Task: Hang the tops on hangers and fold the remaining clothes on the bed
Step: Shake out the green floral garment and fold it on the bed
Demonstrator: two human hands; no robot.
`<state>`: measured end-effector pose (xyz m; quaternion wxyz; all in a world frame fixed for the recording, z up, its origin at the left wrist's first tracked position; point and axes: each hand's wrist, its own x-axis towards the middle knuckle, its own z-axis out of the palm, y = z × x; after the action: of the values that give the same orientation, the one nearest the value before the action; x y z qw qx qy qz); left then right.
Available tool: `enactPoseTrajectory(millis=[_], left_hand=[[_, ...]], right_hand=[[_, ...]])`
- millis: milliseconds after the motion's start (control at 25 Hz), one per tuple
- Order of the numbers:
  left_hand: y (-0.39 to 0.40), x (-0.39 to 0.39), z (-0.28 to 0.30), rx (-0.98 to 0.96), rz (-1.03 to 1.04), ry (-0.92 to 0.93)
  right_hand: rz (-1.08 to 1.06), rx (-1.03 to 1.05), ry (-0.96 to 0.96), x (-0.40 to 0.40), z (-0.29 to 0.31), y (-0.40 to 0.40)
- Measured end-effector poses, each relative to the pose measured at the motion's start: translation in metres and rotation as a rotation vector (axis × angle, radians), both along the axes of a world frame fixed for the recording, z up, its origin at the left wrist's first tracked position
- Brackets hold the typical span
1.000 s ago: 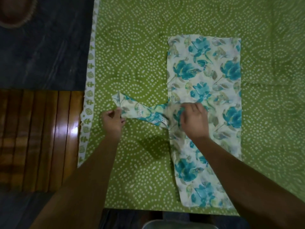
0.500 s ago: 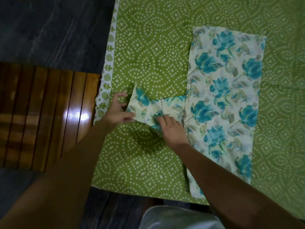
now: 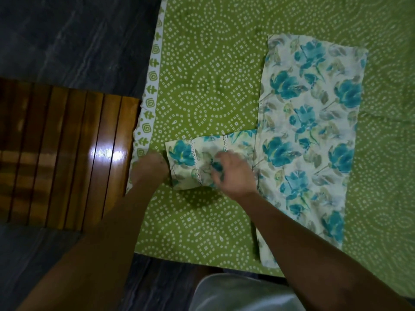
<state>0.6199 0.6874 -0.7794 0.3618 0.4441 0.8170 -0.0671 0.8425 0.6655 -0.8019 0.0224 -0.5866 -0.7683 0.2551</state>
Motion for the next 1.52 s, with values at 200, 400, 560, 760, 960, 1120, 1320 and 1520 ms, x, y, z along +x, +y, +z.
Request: enactPoseTrajectory(millis=[200,400,560,760,960,1120,1320,1520], left_hand=[[0.031,0.049,0.015,0.415,0.168,0.170],[0.069,0.150,-0.020,0.194,-0.054,-0.337],[0.093,0.215,-0.038,0.100,0.057,-0.537],[0.104,0.251,-0.036,0.186,0.045,-0.390],[0.110,0.258,-0.038,0.370,-0.141,-0.243],[0.130,0.272,-0.041,0.285,-0.070,-0.381],[0.146,0.289,-0.042,0.184,0.112,-0.304],[0.158,0.290,-0.035,0.133,0.224,-0.408]], right_hand=[[-0.517,-0.087,-0.399,0.055,-0.010,0.051],[-0.536,-0.087,-0.213,0.086,-0.010,0.075],[-0.939,-0.161,0.277,0.106,-0.009,0.074],[-1.434,-0.163,0.611,0.127,-0.017,0.065],[-1.426,-0.218,0.649,0.132,-0.019,0.064],[-1.333,-0.181,0.663,0.131,-0.018,0.063],[-1.062,-0.106,0.585,0.125,-0.018,0.071],[-0.887,-0.117,0.549,0.129,-0.012,0.097]])
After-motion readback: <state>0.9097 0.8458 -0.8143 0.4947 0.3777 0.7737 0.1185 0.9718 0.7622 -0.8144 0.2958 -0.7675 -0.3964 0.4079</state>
